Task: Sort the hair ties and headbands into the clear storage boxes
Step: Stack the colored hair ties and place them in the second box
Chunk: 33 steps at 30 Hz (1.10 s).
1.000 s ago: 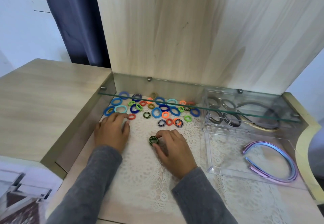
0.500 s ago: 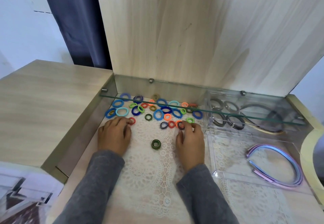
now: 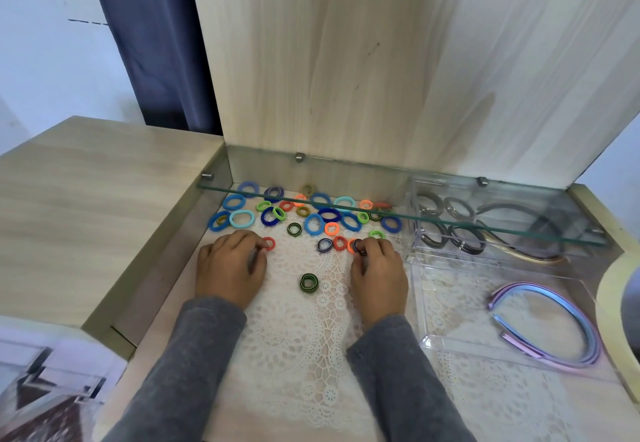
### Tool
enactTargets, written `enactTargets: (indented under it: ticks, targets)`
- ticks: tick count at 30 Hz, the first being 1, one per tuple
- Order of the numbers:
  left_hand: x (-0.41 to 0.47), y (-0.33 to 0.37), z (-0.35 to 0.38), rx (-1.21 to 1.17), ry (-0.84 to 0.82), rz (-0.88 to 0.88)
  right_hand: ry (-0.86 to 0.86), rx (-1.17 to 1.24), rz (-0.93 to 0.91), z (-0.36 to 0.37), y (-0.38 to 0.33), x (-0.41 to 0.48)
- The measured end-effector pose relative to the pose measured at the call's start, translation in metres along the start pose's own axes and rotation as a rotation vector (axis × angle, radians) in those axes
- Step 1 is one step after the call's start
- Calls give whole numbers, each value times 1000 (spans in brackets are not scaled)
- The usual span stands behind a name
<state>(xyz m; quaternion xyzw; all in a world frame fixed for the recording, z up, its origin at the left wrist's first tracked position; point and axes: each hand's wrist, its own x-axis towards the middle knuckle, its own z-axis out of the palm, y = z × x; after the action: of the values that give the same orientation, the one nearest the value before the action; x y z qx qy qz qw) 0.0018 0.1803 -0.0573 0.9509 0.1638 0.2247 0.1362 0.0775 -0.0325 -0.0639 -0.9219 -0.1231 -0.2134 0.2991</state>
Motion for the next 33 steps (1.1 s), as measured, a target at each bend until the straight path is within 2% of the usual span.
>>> enactTargets:
  ticks: [3,7,11,18,27,33]
  targets:
    - [-8,10,-4,-62,48,87,6,-9,-1,0,1,0]
    - [-29,27,-6,-206,11,224,15,9,8,1,1,0]
    - [-34,28,-3,-177,18,327,9,45,10,0,1,-1]
    - [-33,32,-2,-192,10,420,-11,315,-177,-17,-8,-25]
    - [-35,30,-3,-191,-2,407,-54,302,-209,-17,-12,-31]
    - [-36,30,-4,-171,-72,386,-50,285,-212,-17,-13,-30]
